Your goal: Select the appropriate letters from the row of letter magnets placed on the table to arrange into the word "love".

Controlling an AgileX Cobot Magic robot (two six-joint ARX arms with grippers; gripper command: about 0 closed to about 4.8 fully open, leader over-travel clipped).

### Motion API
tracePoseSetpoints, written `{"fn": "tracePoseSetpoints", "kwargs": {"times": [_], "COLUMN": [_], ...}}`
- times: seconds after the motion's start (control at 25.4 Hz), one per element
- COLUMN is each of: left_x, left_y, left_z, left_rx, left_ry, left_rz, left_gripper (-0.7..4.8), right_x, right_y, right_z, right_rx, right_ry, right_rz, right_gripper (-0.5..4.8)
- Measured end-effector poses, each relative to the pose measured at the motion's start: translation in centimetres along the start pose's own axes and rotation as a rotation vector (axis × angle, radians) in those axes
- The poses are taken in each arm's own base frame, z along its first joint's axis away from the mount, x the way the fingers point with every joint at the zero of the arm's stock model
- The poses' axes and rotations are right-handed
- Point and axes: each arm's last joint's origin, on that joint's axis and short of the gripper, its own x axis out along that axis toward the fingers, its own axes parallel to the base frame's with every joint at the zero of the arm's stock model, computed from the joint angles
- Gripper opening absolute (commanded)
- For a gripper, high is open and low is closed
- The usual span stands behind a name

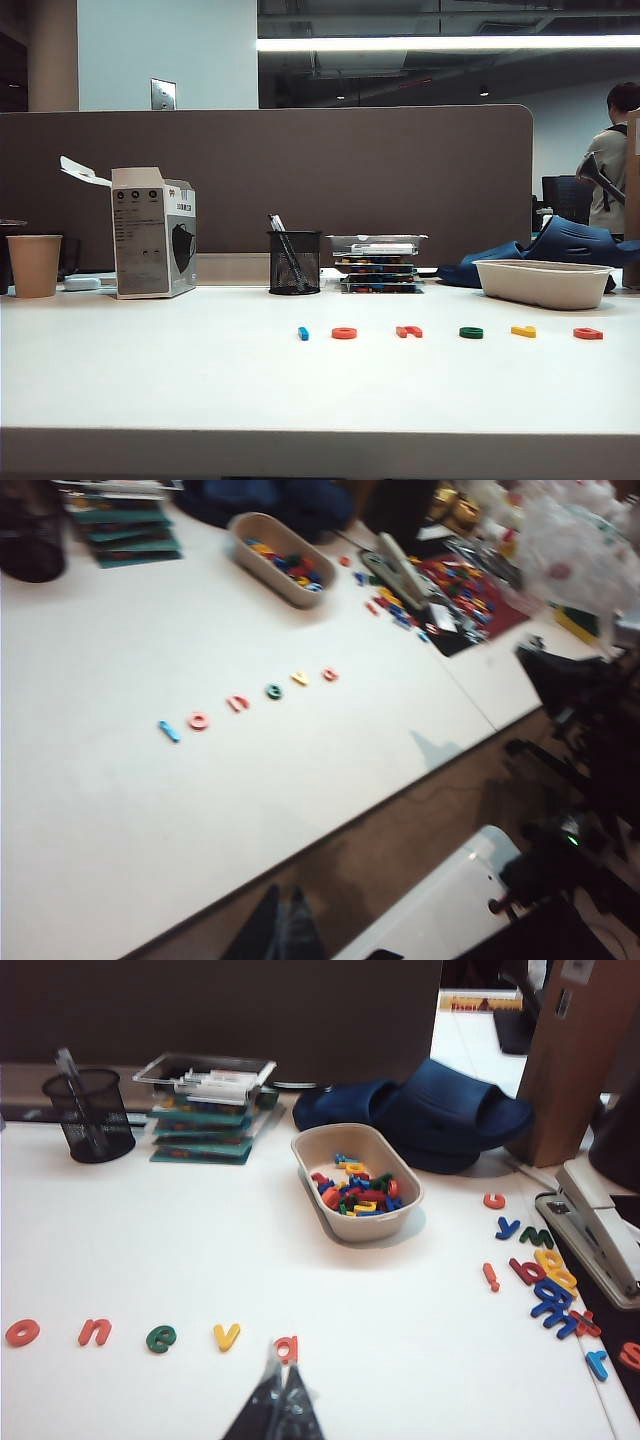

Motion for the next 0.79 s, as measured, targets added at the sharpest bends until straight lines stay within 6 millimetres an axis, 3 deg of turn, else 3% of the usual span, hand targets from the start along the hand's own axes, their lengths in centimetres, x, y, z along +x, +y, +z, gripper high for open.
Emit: {"fn": "tracePoseSetpoints", "kwargs": {"times": [0.2,0.55,0.71,0.79], "left_x": [0.5,1.4,1.5,1.6], "left_y": [0.2,0.5,0.5,0.6], "left_z": [0.5,0.9,1.0,1.0], "left_rx": [-0.055,-0.097,-0.098,-0.099], "left_ry": [0.012,0.041,0.044,0.048], "left_rz": [0.024,0.035,0.035,0.037], "left_gripper": [-0.06,-0.06,-0.06,-0.06], "right_x": [0.2,2.2,4.5,6.9], "right_y": [0.0,1.0,2.4,4.1], "right_z": [2.0,8.4,11.5,12.8], "right_rx": [0.003,0.000,0.041,0.068], "right_ry": [0.070,0.235,0.288,0.367], "right_rz": [0.001,0.087,0.159,0.225], "right_gripper": [-0.03,-0.03,-0.01,-0.01]}}
